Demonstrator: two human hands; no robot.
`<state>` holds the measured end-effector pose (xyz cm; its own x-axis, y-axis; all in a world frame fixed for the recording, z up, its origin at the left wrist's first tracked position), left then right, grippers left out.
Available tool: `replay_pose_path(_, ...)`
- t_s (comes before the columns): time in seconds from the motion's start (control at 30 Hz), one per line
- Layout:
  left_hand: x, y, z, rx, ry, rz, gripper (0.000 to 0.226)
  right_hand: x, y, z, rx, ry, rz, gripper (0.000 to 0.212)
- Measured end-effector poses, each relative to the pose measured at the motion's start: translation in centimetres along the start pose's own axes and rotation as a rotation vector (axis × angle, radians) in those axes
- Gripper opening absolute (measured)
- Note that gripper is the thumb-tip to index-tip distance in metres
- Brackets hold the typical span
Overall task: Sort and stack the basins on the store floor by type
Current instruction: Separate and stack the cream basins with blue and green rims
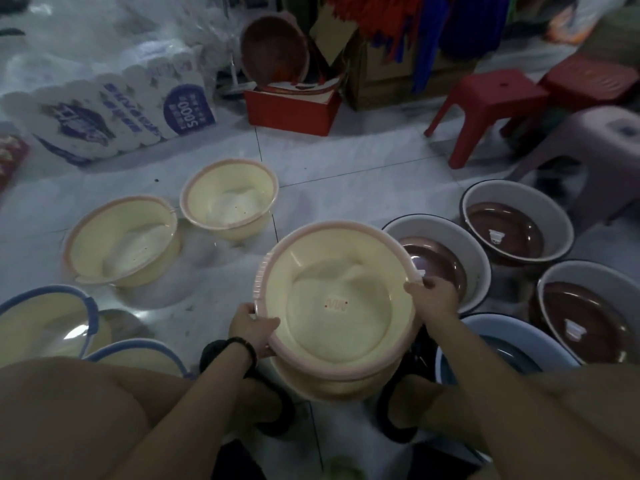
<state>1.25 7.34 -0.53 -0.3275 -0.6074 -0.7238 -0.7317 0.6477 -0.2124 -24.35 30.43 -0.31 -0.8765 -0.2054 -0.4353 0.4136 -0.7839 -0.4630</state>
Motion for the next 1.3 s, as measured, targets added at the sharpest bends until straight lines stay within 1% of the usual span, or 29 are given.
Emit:
replay_pose_path(0.03, 0.1, 0.5, 0.5, 0.006, -0.016, -0.008, 0.039, 0.0, 0.2, -1.0, -0.008, 0.019, -0.003, 0.023)
replay_pose_path(0.13, 0.1, 1.4, 1.9, -0.002, -0.084, 0.005, 0.036, 0.2, 0.3, -3.2, -0.102, 0.060, 0.026, 0.011)
replay_pose_path(0.2, 0.1, 1.3, 2.7, 0.083, -0.123, 0.025, 0.036, 0.7, 0.4, -4.1, -0.167, 0.043, 0.027, 0.007)
replay_pose_path(0.27, 0.4, 0.8, 3.4, 0.196, -0.139, 0.046, 0.041, 1.4, 0.7, -4.7, -0.245, -0.011, 0.030, 0.019)
replay_pose_path(0.3, 0.5, 0.7, 3.6, 0.217, -0.142, 0.047, 0.045, 1.7, 1.0, -4.9, -0.276, -0.029, 0.037, 0.022)
replay_pose_path(0.37, 1.0, 0.5, 4.0, 0.246, -0.130, 0.020, 0.049, 2.0, 1.6, -5.2, -0.307, -0.042, 0.061, 0.021)
replay_pose_path(0.43, 1.7, 0.6, 4.3, 0.317, -0.099, -0.025, 0.044, 2.4, 2.1, -5.6, -0.317, -0.035, 0.085, 0.020)
replay_pose_path(0.5, 2.6, 0.7, 4.6, 0.458, -0.080, -0.051, 0.037, 2.7, 2.5, -6.1, -0.326, -0.011, 0.096, 0.024)
replay_pose_path(0.57, 3.3, 0.8, 4.4, 0.574, -0.086, -0.041, 0.031, 3.1, 2.9, -6.9, -0.317, 0.039, 0.102, 0.031)
replay_pose_path(0.6, 3.7, 0.9, 4.4, 0.597, -0.101, -0.026, 0.032, 3.3, 3.0, -7.1, -0.305, 0.070, 0.103, 0.034)
replay_pose_path(0.67, 4.8, 0.7, 4.3, 0.598, -0.130, -0.008, 0.041, 3.6, 3.3, -7.7, -0.306, 0.132, 0.094, 0.036)
replay_pose_path(0.73, 6.2, 0.1, 4.1, 0.506, -0.171, -0.039, 0.053, 3.8, 3.5, -8.2, -0.333, 0.165, 0.118, 0.036)
replay_pose_path(0.8, 7.7, -0.4, 3.9, 0.493, -0.136, -0.060, 0.071, 3.7, 3.8, -8.8, -0.344, 0.190, 0.161, 0.036)
replay_pose_path(0.83, 8.3, -0.4, 3.8, 0.533, -0.107, -0.053, 0.072, 3.6, 3.9, -9.1, -0.357, 0.204, 0.185, 0.035)
replay_pose_path(0.9, 8.4, 0.2, 3.0, 0.627, -0.044, -0.041, 0.060, 3.3, 4.0, -9.7, -0.402, 0.245, 0.228, 0.029)
replay_pose_path(0.97, 8.6, 0.8, 2.7, 0.667, 0.005, -0.054, 0.045, 3.3, 4.2, -10.2, -0.395, 0.298, 0.250, 0.022)
replay_pose_path(1.0, 8.8, 1.0, 2.9, 0.674, 0.009, -0.062, 0.041, 3.3, 4.3, -10.2, -0.377, 0.317, 0.245, 0.021)
replay_pose_path(1.07, 9.0, 1.3, 3.1, 0.686, 0.009, -0.074, 0.039, 3.5, 4.4, -10.0, -0.376, 0.313, 0.231, 0.021)
replay_pose_path(1.13, 9.4, 1.2, 3.2, 0.700, -0.017, -0.074, 0.047, 3.6, 4.7, -9.5, -0.398, 0.278, 0.234, 0.022)
replay_pose_path(1.23, 10.1, 0.4, 2.7, 0.711, -0.023, -0.047, 0.079, 4.2, 5.9, -8.2, -0.388, 0.142, 0.239, 0.022)
replay_pose_path(1.3, 10.9, -1.2, 1.8, 0.676, -0.030, -0.069, 0.082, 5.0, 7.6, -6.5, -0.384, 0.056, 0.290, 0.022)
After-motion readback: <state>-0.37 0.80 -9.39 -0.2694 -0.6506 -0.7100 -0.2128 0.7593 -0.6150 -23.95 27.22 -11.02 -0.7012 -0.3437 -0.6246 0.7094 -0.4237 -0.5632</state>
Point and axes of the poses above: each hand's wrist, its own x-axis towards the middle knuckle, its own y-axis out of the palm, z = x × y, the point moved 1 cm from there along x, towards the middle knuckle, and after that the axes turned 7 degrees about z, right-handed, at the moved point
